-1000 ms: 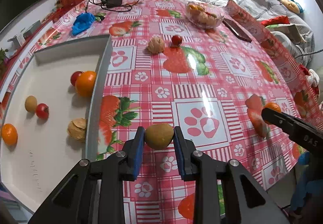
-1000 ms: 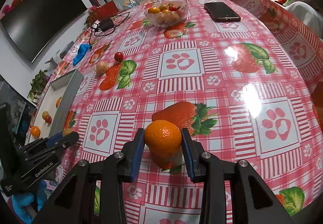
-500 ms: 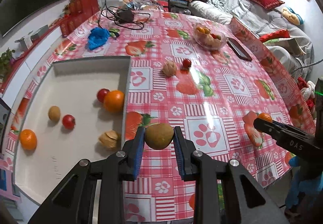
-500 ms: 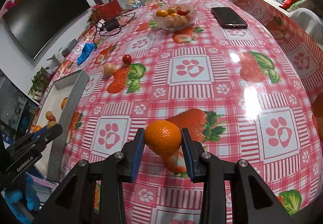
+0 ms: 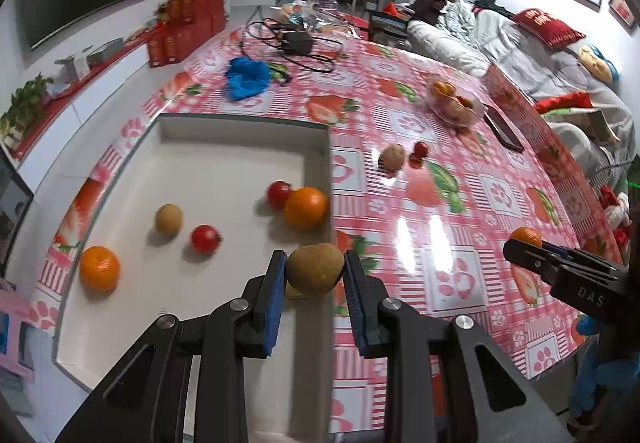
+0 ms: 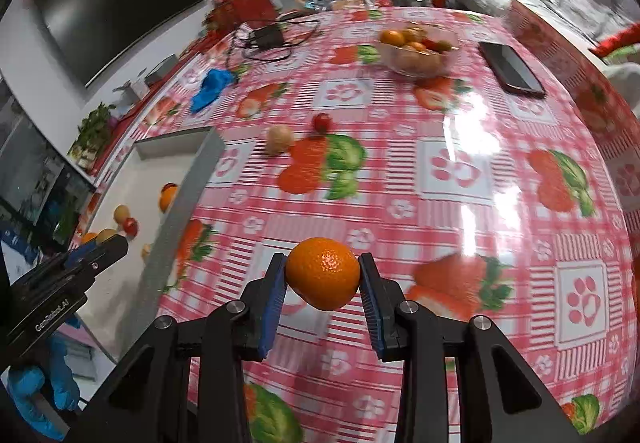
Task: Organize fruits
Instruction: 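Carry the orange and the kiwi in both tools over the white tray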
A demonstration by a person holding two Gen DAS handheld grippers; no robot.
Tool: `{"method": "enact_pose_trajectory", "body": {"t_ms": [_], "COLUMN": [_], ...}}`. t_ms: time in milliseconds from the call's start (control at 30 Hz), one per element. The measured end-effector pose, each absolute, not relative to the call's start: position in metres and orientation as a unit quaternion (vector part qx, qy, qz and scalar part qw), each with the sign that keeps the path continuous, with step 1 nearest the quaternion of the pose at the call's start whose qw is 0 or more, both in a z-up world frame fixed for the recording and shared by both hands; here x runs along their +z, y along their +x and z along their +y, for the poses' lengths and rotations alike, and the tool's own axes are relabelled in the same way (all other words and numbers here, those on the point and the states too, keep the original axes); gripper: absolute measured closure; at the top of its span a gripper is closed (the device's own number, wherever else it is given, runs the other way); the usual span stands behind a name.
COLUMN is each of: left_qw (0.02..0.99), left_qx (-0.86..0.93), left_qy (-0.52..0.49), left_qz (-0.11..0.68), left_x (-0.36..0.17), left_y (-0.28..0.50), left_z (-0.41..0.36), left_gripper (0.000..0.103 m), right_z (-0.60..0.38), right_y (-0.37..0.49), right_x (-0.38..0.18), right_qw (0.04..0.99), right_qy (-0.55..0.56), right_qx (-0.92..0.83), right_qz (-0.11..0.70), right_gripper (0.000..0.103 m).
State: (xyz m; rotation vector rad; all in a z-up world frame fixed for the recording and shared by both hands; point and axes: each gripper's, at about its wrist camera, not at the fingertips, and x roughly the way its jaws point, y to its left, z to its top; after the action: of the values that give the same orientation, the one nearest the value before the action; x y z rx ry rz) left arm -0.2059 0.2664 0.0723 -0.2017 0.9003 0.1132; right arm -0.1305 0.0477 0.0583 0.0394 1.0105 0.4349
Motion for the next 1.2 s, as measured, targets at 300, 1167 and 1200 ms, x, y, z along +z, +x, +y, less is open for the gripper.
{"method": "enact_pose_trajectory", "body": {"t_ms": [300, 1167, 1200], "left_qw": [0.889, 0.867, 0.867], "left_qx": [0.091, 0.124, 0.124], "left_qy": [-0.122, -0.161, -0.162], "left_qz": [0.432, 0.455, 0.456], "left_x": [0.064, 0.03, 0.03], "left_y": [-0.22, -0.239, -0.239], "left_z": [0.311, 0.368, 0.368], "left_gripper": [0.072, 0.072, 0.072], "right_z": [0.106, 0.233, 0.235], "right_y": [-0.136, -0.151, -0.151], "right_x": [0.066, 0.052, 0.051], "right_qw": [0.843, 0.797, 0.795], "right_qy": [-0.015, -0.09, -0.092], "right_qx": [0.25, 0.337, 0.338], "right_qz": [0.477, 0.493, 0.494], "right_gripper": [0.066, 0.066, 0.066]}}
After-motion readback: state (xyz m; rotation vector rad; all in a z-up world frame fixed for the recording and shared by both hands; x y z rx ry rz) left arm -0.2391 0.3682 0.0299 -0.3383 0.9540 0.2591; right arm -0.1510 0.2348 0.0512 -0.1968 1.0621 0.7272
